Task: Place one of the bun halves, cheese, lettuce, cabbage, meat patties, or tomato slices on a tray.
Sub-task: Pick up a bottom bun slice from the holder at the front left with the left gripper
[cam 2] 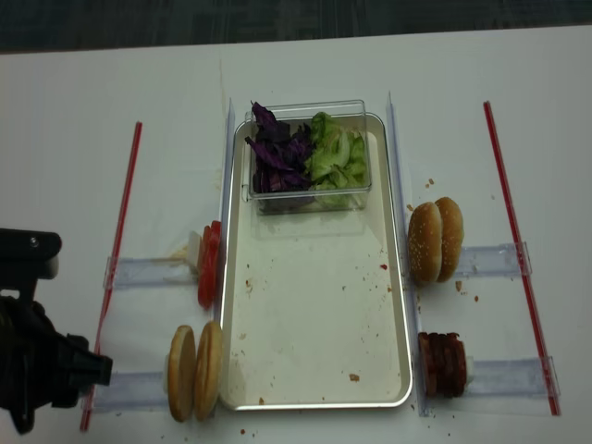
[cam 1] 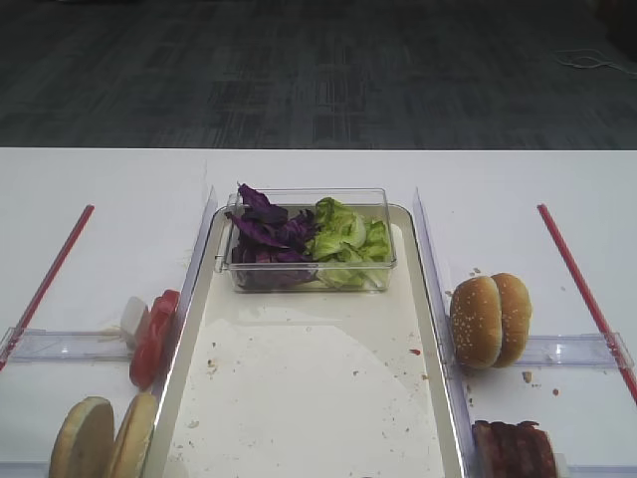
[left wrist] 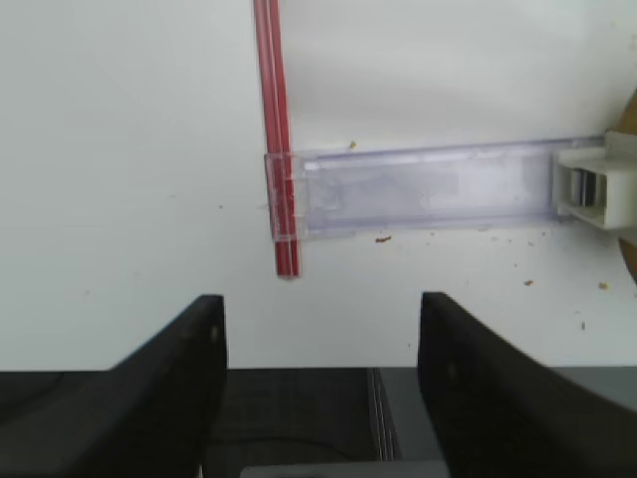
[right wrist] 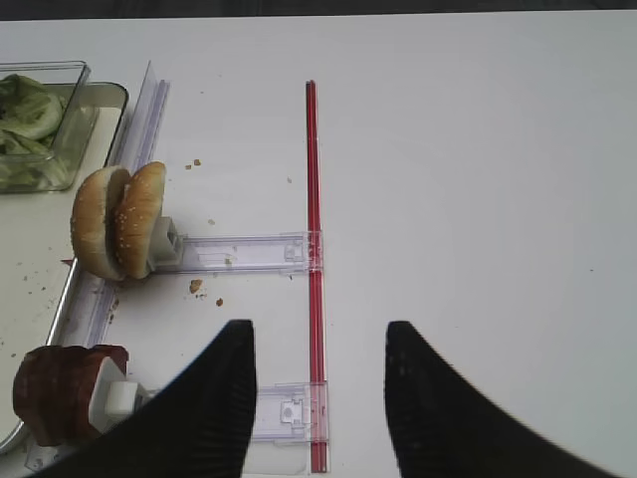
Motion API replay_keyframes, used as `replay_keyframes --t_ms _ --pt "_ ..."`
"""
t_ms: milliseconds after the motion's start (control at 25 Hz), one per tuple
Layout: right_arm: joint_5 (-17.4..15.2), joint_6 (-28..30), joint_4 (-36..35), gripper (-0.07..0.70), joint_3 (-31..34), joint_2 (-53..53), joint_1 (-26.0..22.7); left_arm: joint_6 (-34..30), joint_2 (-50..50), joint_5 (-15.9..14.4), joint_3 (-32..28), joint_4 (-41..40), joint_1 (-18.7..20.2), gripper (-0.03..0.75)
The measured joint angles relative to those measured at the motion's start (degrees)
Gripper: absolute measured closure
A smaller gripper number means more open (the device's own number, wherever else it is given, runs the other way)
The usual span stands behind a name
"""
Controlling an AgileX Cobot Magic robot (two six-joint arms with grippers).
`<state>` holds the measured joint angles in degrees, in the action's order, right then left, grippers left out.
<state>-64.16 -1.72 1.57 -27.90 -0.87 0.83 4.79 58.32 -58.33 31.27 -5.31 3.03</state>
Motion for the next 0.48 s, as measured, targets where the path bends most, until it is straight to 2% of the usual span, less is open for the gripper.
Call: replay_keyframes --t_ms 200,480 --pt "0.0 0.0 0.0 0.276 0.0 0.0 0.0 1.16 7.02 0.91 4.21 1.11 0.0 0.291" --pt "0.0 0.0 0.0 0.276 0.0 0.0 0.0 2.97 7.8 0.81 6.86 3.17 0.0 0.291"
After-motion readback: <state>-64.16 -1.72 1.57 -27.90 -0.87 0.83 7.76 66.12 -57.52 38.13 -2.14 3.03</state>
